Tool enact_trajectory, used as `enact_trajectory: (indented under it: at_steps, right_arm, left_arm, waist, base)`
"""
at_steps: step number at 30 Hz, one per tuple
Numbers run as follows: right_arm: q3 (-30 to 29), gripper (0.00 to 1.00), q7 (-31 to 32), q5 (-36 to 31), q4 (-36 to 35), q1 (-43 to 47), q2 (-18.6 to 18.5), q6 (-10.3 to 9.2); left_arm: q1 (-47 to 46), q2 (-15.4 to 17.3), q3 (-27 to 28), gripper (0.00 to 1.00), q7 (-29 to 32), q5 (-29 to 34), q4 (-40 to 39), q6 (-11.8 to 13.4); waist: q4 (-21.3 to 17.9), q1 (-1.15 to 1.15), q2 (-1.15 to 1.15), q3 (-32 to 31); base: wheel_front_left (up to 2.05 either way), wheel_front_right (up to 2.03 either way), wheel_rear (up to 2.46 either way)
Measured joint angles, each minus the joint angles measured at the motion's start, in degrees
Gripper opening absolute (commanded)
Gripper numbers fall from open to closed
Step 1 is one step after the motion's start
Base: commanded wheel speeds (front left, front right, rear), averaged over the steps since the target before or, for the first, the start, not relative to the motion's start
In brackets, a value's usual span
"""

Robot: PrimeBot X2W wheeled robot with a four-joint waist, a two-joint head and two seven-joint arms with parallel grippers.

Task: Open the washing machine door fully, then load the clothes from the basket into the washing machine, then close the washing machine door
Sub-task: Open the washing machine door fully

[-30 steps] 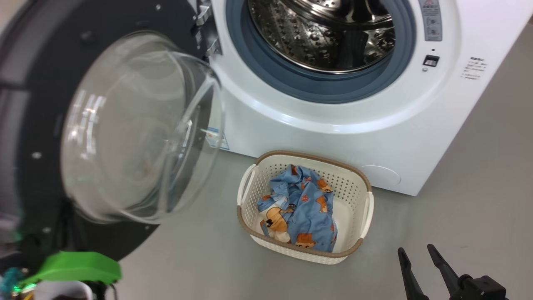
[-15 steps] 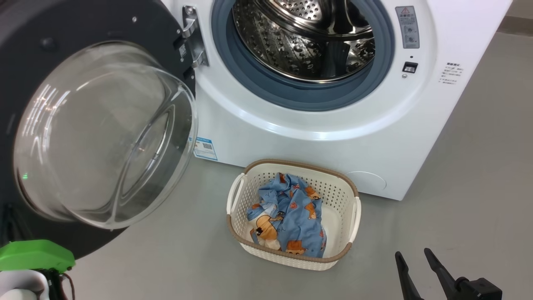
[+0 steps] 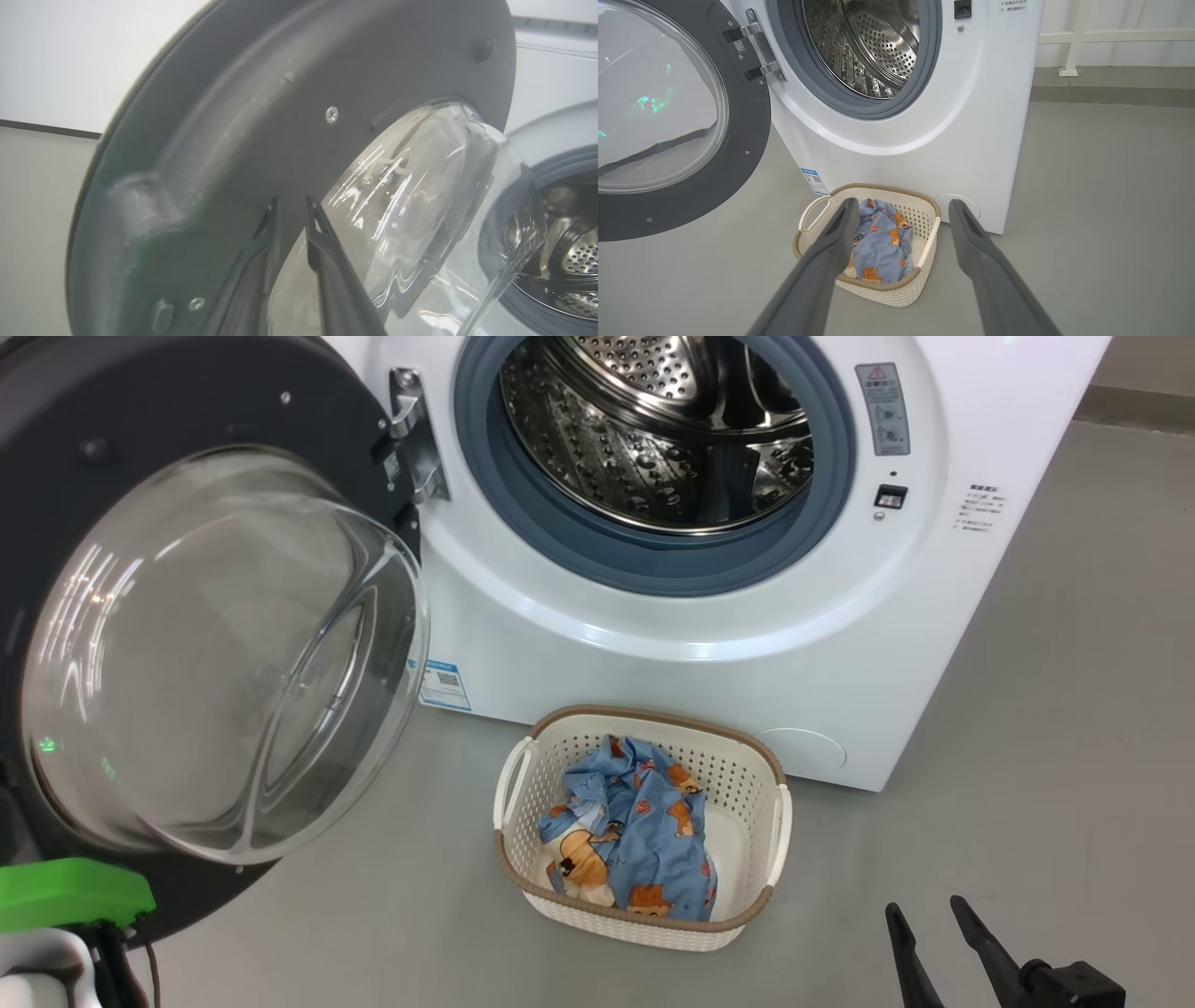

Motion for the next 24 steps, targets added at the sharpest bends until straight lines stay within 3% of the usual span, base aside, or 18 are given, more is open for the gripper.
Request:
enact_trajectory:
  at_steps: [2, 4, 5, 12, 16, 24]
  right_arm:
    - [0.08, 1.00, 0.01, 0.07, 0.01, 0.00, 0.01, 0.00]
    - [0.16, 1.00, 0.01, 0.07, 0.01, 0.01, 0.03, 0.00]
    - [0.26, 1.00, 0.01, 0.07, 0.01, 0.01, 0.03, 0.00]
    - [0.69, 1.00, 0.00, 0.07, -0.10, 0.00, 0.08, 0.00]
    - [1.41, 1.00, 0.01, 0.07, -0.20, -0.03, 0.10, 0.00]
    - [2.21, 1.00, 0.01, 0.05, -1.08, -0.06, 0.14, 0.00]
  left_arm:
    - [1.29, -0.62, 0.33, 0.44, 0.00, 0.30, -3.15, -0.27]
    - [2.96, -1.32, 0.38, 0.88, 0.00, 0.92, -6.28, -0.45]
    - [3.85, -1.72, 0.42, 1.00, 0.00, 1.15, -7.91, -0.45]
    - [8.23, -2.70, -1.88, 1.00, 0.11, 3.04, -20.03, -0.47]
    - [10.40, -2.68, -5.79, 1.00, 1.62, 4.70, -25.44, -2.23]
    - [16.12, -2.53, -11.37, 1.00, 2.01, 6.39, -26.65, -5.42]
  waist:
    - [-0.31, 0.00, 0.00, -0.13]
    - [-0.64, 0.00, 0.00, -0.30]
    - [-0.85, 0.00, 0.00, -0.38]
    - [-3.00, 0.00, 0.00, -0.42]
    - [-4.70, 0.00, 0.00, -0.38]
    - [-9.53, 0.00, 0.00, -0.59]
  base:
    - [0.00, 0.00, 0.00]
    - [0.00, 0.00, 0.00]
    - [0.00, 0.00, 0.00]
    - [0.00, 0.00, 0.00]
    - [0.00, 0.00, 0.00]
    - [0.00, 0.00, 0.00]
